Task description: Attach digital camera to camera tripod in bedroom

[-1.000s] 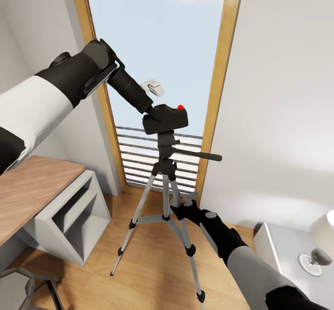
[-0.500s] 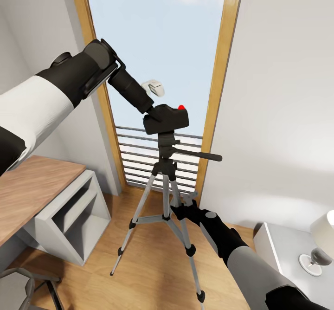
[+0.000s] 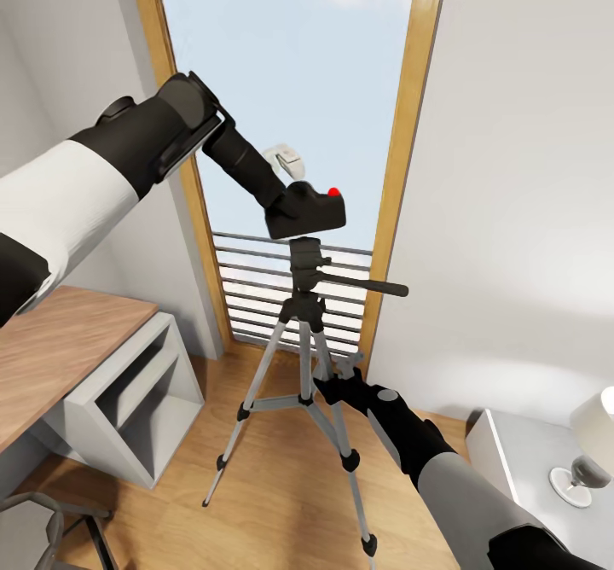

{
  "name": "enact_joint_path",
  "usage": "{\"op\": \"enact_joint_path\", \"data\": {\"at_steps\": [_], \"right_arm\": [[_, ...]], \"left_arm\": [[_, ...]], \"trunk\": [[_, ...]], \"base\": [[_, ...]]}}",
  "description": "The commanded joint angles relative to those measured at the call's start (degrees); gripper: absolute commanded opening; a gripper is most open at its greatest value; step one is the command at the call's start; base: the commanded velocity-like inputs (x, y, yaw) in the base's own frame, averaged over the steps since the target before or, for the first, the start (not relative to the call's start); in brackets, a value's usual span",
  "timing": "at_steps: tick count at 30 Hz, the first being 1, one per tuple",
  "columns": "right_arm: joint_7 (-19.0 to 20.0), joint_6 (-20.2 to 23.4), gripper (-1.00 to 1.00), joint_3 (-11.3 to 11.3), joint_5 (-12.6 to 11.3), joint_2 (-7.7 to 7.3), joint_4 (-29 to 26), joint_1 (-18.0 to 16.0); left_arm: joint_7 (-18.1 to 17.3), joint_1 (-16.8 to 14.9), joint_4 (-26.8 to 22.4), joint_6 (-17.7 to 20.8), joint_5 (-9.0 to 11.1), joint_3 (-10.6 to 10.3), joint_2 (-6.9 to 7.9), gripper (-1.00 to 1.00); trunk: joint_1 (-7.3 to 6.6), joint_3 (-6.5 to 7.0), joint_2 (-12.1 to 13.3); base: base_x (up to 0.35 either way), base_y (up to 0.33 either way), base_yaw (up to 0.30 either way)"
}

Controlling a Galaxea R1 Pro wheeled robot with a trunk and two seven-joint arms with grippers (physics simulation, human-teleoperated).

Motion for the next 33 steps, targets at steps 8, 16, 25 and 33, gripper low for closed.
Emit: {"op": "enact_joint_path", "data": {"at_steps": [8, 16, 25, 33], "right_arm": [[0.1, 0.4, -1.00, 0.0, 0.0, 0.01, -0.1, 0.0], [0.1, 0.4, -1.00, 0.0, 0.0, 0.01, 0.0, 0.0], [0.0, 0.4, -1.00, 0.0, -0.1, 0.01, 0.0, 0.0], [0.0, 0.4, -1.00, 0.0, -0.2, 0.01, 0.0, 0.0]], "left_arm": [[0.2, -0.1, 0.4, -0.7, 0.9, -0.3, 0.05, -1.00], [-0.9, -0.1, 0.0, -1.5, 0.8, -0.3, 0.52, -1.00], [-1.7, -0.1, -0.2, -2.1, 0.8, -0.4, 0.88, -1.00], [-1.8, -0.1, 0.0, -2.1, 0.7, -0.5, 0.89, -1.00]], "trunk": [[0.04, -0.13, -0.1], [0.04, -0.13, -0.1], [0.04, -0.13, -0.1], [0.04, -0.13, -0.1]], "base": [[0.000, 0.000, 0.000], [0.000, 0.000, 0.000], [0.000, 0.000, 0.000], [0.000, 0.000, 0.000]]}}
